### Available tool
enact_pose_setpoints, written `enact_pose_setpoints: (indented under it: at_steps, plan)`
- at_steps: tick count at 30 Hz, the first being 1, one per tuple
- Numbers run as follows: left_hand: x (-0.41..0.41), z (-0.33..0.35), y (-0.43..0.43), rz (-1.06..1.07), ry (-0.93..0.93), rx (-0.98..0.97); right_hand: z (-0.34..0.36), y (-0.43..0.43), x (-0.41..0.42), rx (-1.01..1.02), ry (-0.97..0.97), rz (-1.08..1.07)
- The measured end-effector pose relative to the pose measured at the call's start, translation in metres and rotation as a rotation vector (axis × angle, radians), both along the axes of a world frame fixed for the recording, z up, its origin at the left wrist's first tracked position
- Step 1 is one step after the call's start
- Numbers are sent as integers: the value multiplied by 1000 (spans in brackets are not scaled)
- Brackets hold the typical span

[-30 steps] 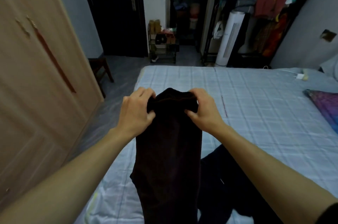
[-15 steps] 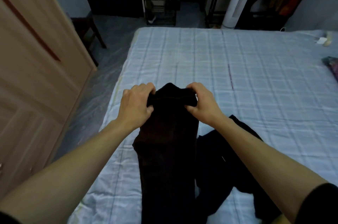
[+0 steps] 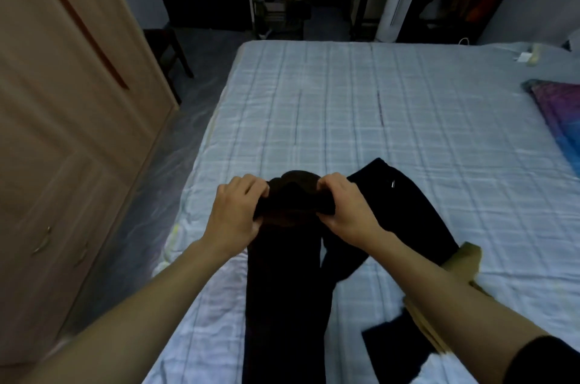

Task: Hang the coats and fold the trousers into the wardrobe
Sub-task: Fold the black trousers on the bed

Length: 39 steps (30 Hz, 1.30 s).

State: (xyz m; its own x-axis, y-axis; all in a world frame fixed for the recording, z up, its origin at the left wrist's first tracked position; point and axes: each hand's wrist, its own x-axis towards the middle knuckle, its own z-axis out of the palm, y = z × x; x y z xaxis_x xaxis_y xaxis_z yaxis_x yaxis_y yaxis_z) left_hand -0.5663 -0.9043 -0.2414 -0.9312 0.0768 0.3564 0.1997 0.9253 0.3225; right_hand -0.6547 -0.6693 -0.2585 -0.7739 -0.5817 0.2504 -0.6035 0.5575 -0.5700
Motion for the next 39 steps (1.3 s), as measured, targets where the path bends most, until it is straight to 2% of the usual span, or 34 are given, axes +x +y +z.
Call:
enact_pose_setpoints:
  at_steps: [7, 14, 19, 28, 32, 35, 39]
  plan:
    - [128, -40, 15, -119, -43, -92, -47, 23, 127, 162, 55, 40]
    - [237, -97, 26, -157, -32, -49, -92, 36, 241, 195, 61, 35]
    - [283, -151, 42, -232, -68, -41, -142, 55, 297, 250, 70, 0]
    - [345, -259, 70, -172, -387, -80, -253, 74, 358, 373, -121, -22]
    - [365, -280, 69, -168, -471, -129, -264, 84, 378, 451, -289, 40]
    - [366, -274, 67, -159, -411, -83, -247, 83, 376, 346, -286, -3]
    - [331, -253, 69, -36, -270, 41, -229, 56, 352, 161, -155, -183]
